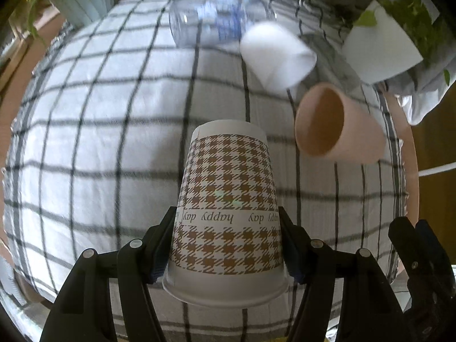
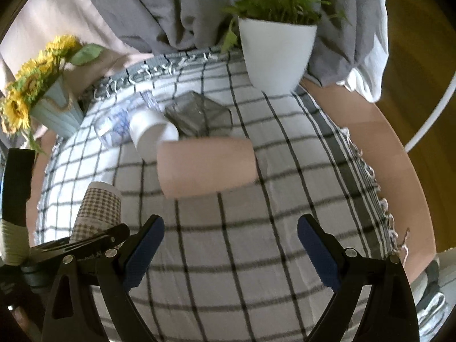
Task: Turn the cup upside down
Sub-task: 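Lift the houndstooth cup with the left gripper toward the right gripper, then grasp the houndstooth cup with the right gripper while the left gripper releases it, then rotate the held cup with the right gripper so its open rim faces up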
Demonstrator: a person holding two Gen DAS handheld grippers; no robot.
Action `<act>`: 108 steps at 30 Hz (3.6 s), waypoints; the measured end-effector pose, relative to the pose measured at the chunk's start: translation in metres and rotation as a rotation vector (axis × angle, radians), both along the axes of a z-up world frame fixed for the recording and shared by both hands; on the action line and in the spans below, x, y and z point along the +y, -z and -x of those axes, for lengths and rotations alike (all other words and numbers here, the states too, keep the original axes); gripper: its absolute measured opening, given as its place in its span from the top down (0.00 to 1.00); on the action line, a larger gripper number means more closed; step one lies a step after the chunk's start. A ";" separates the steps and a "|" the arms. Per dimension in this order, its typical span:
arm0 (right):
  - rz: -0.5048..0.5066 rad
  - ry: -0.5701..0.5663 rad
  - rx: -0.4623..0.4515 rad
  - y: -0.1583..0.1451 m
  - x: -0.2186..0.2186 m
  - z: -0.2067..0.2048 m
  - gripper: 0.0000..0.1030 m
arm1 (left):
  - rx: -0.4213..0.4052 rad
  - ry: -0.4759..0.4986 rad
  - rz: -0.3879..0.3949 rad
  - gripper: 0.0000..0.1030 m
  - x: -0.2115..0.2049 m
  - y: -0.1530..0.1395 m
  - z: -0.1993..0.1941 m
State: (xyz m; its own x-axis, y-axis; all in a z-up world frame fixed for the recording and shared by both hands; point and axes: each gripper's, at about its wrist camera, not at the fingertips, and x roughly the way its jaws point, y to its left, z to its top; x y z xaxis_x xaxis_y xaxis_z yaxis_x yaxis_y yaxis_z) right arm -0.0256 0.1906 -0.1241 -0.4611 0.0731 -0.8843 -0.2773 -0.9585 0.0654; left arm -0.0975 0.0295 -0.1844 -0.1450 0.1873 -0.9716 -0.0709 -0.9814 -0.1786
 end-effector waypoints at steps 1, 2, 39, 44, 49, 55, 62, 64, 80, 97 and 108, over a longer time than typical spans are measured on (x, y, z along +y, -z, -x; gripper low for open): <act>0.000 0.000 0.000 0.000 0.000 0.000 0.08 | -0.006 0.002 0.001 0.37 0.002 0.002 -0.002; -0.002 0.000 -0.011 0.003 0.001 -0.003 0.08 | -0.012 0.005 0.006 0.37 0.004 0.005 -0.005; 0.133 -0.197 0.030 -0.040 -0.060 0.017 0.08 | 0.317 -0.070 0.200 0.08 -0.089 -0.084 -0.027; 0.195 -0.266 -0.053 -0.019 -0.086 0.040 0.09 | 0.299 -0.089 0.220 0.08 -0.113 -0.076 -0.026; 0.228 -0.274 -0.144 -0.002 -0.100 0.063 0.14 | 0.274 -0.107 0.214 0.08 -0.133 -0.065 -0.018; 0.260 -0.289 -0.284 0.021 -0.113 0.092 0.17 | 0.255 -0.114 0.188 0.08 -0.147 -0.056 -0.010; 0.223 -0.259 -0.431 0.052 -0.122 0.112 0.26 | 0.227 -0.102 0.173 0.08 -0.154 -0.041 -0.004; 0.224 -0.267 -0.450 0.059 -0.125 0.117 0.27 | 0.221 -0.097 0.174 0.08 -0.154 -0.037 -0.003; 0.204 -0.224 -0.467 0.065 -0.120 0.115 0.48 | 0.204 -0.073 0.154 0.08 -0.159 -0.030 0.002; -0.039 -0.183 0.100 0.000 -0.147 0.093 0.48 | 0.248 -0.128 0.197 0.08 -0.170 -0.034 0.001; -0.080 -0.198 0.162 0.013 -0.151 0.071 0.48 | 0.220 -0.117 0.213 0.08 -0.166 -0.023 -0.004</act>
State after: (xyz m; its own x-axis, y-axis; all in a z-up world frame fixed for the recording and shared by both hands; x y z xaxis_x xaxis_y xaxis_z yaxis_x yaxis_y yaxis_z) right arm -0.0964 0.0398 -0.1372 -0.6085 0.0343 -0.7928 -0.0761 -0.9970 0.0153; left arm -0.0936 -0.1369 -0.1618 -0.3648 -0.0468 -0.9299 0.0308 -0.9988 0.0382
